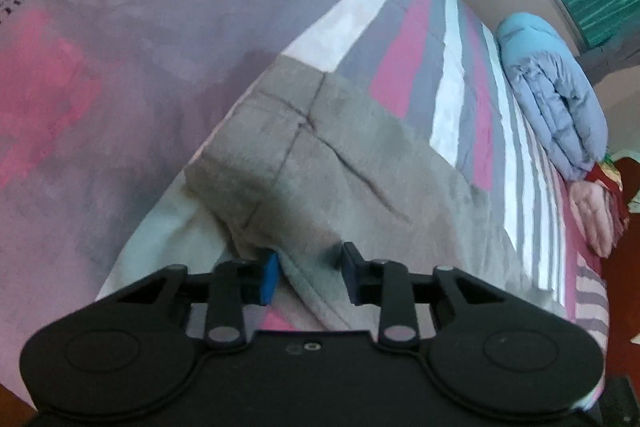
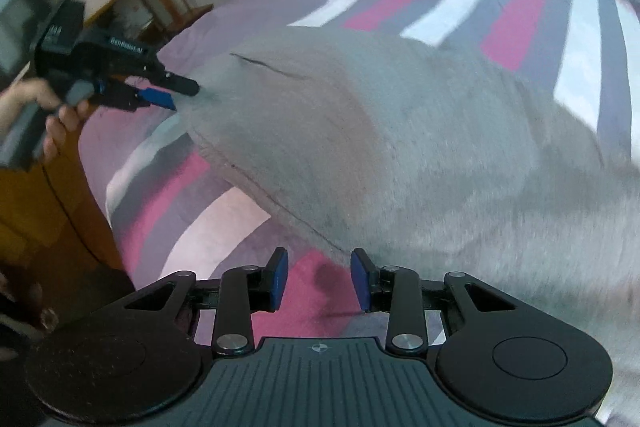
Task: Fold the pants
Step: 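Lift the waistband with both grippers and fold it over toward the pant cuffs, then lower the folded waistband onto the pants and open both grippers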
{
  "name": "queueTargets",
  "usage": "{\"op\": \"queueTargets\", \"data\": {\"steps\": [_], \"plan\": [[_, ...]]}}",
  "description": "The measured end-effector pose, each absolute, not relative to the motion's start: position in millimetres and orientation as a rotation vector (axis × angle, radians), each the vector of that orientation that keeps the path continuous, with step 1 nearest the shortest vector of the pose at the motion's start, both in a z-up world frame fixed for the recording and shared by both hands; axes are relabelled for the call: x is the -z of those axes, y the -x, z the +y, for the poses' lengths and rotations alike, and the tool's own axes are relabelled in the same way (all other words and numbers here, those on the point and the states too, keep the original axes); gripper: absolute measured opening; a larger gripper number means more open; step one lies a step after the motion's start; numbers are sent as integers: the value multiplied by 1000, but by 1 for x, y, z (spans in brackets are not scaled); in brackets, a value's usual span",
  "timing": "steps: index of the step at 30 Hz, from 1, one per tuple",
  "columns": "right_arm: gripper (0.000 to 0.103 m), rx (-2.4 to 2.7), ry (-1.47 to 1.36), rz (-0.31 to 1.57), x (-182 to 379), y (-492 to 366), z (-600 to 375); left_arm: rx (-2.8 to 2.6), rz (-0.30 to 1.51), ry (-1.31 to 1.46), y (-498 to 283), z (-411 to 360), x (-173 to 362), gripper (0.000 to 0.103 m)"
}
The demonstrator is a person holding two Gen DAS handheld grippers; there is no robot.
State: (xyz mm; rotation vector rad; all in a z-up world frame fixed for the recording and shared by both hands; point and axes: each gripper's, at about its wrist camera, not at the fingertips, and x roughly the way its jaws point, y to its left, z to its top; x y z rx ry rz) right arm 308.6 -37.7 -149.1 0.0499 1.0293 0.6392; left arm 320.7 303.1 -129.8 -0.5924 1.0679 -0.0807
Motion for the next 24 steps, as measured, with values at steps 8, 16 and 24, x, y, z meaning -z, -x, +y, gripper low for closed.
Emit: {"op": "queueTargets", "data": {"steps": [8, 16, 24], "plan": [[35, -633, -325, 1127, 149, -311, -57, 51, 1016, 530, -316, 299, 134, 5], [35, -534, -500, 1189, 155, -329, -71, 80, 987, 489, -312, 301, 131, 5], [35, -411, -609, 1219, 159, -345, -75, 96, 987, 440, -311, 299, 130, 5]]}}
